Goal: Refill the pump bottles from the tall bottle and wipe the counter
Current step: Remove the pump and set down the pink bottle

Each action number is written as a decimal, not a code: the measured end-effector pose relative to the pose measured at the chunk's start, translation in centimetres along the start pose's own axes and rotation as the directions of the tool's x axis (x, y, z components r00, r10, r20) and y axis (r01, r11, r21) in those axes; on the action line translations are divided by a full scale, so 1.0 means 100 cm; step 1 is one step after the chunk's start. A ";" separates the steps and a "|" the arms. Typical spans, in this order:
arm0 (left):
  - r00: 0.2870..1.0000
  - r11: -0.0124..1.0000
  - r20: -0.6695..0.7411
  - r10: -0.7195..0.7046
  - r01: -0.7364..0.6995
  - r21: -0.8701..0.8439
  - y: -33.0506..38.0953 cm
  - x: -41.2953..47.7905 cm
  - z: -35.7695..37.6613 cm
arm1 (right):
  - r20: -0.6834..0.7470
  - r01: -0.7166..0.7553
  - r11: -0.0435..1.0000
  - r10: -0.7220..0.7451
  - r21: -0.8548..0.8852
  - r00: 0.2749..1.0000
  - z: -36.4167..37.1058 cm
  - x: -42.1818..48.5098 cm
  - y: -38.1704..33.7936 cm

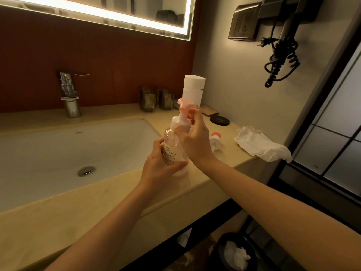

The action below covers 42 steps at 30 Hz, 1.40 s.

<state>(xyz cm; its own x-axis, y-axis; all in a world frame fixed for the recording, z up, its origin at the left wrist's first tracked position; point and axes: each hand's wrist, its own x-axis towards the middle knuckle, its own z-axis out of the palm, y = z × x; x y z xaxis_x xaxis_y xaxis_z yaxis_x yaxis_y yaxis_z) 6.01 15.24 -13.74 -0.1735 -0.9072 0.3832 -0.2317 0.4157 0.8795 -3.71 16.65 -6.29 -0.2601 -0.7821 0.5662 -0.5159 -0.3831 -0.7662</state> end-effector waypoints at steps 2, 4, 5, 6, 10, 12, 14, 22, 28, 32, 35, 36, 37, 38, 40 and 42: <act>1.000 1.000 -0.002 0.001 -0.001 0.002 -0.001 0.000 0.000 | 0.029 -0.008 1.000 0.008 0.024 1.000 0.001 0.001 -0.001; 1.000 1.000 -0.004 0.002 -0.002 0.002 -0.001 0.000 0.000 | 0.016 -0.012 1.000 0.012 -0.009 1.000 0.002 0.003 -0.001; 1.000 1.000 -0.005 0.001 -0.001 0.001 -0.001 0.000 0.000 | -0.003 -0.015 0.999 0.015 -0.040 1.000 0.003 0.004 -0.001; 1.000 1.000 -0.004 0.001 -0.001 -0.003 -0.001 0.000 0.000 | -0.024 -0.016 0.998 0.014 -0.066 1.000 0.003 0.005 0.000; 1.000 1.000 -0.002 0.010 -0.010 0.002 0.001 -0.001 0.000 | -0.065 0.005 1.000 -0.007 -0.029 0.998 0.002 0.003 0.001; 1.000 1.000 -0.001 0.015 -0.015 0.009 0.000 0.000 -0.001 | -0.033 -0.004 1.000 0.004 0.022 0.999 0.000 0.000 0.000; 1.000 1.000 -0.003 0.016 -0.016 0.010 0.000 0.000 -0.001 | -0.006 0.000 0.998 0.001 0.061 1.000 0.000 -0.002 0.000; 1.000 1.000 -0.004 0.016 -0.016 -0.006 0.001 -0.001 0.000 | -0.088 0.005 0.998 -0.010 -0.055 0.996 0.003 0.003 0.004; 1.000 1.000 -0.003 0.012 -0.012 -0.005 0.001 -0.001 0.000 | -0.005 -0.030 0.997 0.031 0.066 1.000 -0.002 -0.001 -0.002; 1.000 1.000 -0.003 0.011 -0.011 -0.012 0.001 -0.001 -0.001 | 0.030 -0.040 0.997 0.038 0.066 0.999 0.000 -0.002 -0.003; 1.000 1.000 -0.006 0.016 -0.016 -0.002 0.002 0.000 0.000 | -0.076 -0.014 0.999 0.011 -0.035 0.997 0.005 0.000 0.000; 1.000 1.000 -0.005 0.016 -0.016 0.001 0.002 0.000 0.000 | -0.092 -0.011 0.998 0.006 -0.054 0.996 0.005 0.000 0.001; 1.000 1.000 -0.005 0.017 -0.017 0.002 0.002 -0.001 0.000 | -0.093 -0.013 0.998 0.008 -0.062 0.996 0.005 0.001 0.001; 1.000 1.000 -0.005 0.017 -0.017 0.001 0.002 -0.001 0.000 | -0.081 -0.019 0.998 0.014 -0.060 0.997 0.004 0.001 0.000; 1.000 1.000 -0.005 0.021 -0.021 -0.001 0.002 -0.001 -0.001 | -0.033 -0.025 0.999 0.024 -0.024 0.999 0.003 0.001 -0.001; 1.000 1.000 -0.006 0.028 -0.028 0.001 0.001 0.000 -0.001 | 0.023 -0.027 0.999 0.026 0.023 0.999 0.002 -0.001 -0.002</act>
<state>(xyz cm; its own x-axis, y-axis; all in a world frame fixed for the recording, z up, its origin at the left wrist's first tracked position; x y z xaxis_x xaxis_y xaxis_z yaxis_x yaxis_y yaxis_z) 6.09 15.33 -13.61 -0.1746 -0.8954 0.4096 -0.2277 0.4415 0.8679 -3.47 16.70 -6.28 -0.2550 -0.8029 0.5388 -0.4902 -0.3730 -0.7878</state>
